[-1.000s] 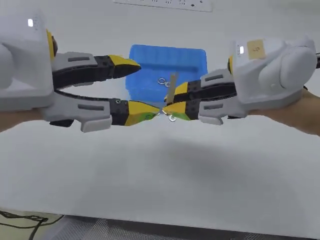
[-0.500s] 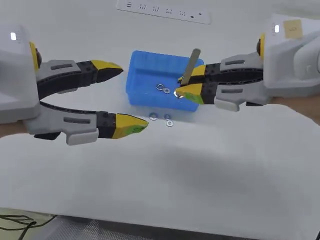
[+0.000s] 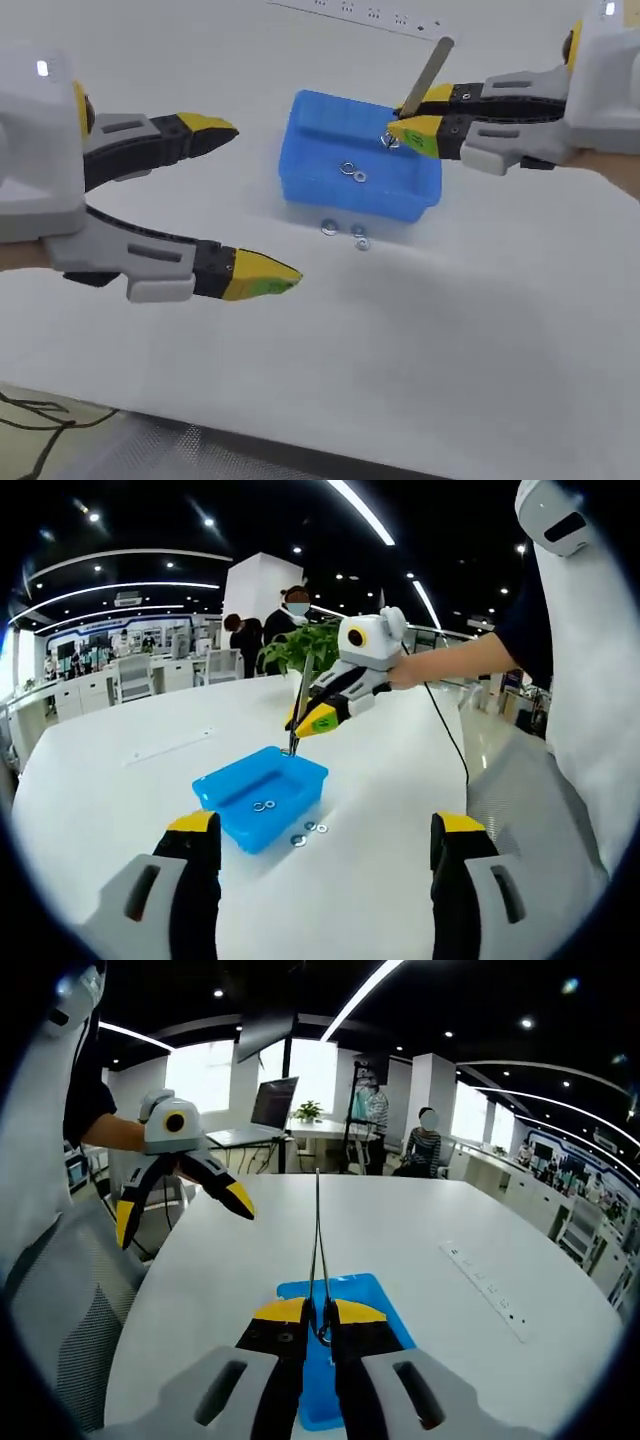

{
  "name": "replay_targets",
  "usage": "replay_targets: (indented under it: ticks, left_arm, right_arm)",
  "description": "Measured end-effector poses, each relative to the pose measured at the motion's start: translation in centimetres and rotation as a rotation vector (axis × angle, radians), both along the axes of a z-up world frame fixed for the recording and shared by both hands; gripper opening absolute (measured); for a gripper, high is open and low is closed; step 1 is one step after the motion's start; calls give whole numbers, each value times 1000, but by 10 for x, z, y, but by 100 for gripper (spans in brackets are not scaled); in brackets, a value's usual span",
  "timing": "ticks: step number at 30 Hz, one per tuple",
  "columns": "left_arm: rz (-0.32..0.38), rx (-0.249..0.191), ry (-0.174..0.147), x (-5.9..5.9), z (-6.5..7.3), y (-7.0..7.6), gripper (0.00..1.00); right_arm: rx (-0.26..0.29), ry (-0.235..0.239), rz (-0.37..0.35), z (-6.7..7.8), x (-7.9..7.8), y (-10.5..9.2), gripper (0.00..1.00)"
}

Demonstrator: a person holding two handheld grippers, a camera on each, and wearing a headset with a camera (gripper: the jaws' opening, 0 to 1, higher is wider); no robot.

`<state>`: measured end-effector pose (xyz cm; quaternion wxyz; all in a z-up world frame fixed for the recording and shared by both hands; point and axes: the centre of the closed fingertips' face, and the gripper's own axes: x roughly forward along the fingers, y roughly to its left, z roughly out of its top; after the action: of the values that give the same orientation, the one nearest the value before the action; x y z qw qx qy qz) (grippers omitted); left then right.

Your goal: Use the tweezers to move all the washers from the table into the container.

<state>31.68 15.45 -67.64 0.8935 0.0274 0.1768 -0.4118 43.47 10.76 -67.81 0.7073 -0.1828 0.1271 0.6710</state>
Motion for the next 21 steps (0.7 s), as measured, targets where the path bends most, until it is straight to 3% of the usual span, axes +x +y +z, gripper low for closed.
replay_targets:
  ticks: [4,10,21]
  left_arm:
    - [31,5,24,0,-9,7,99]
    - [65,-7,28,5,-10,10,99]
    - [101,6,52,7,-19,18,99]
  right_arm:
    - [-7,21,-13,-19,18,5,9]
    - [-46,43,-24,-45,33,8,9]
    - [-96,78,-27,-82,41,16,9]
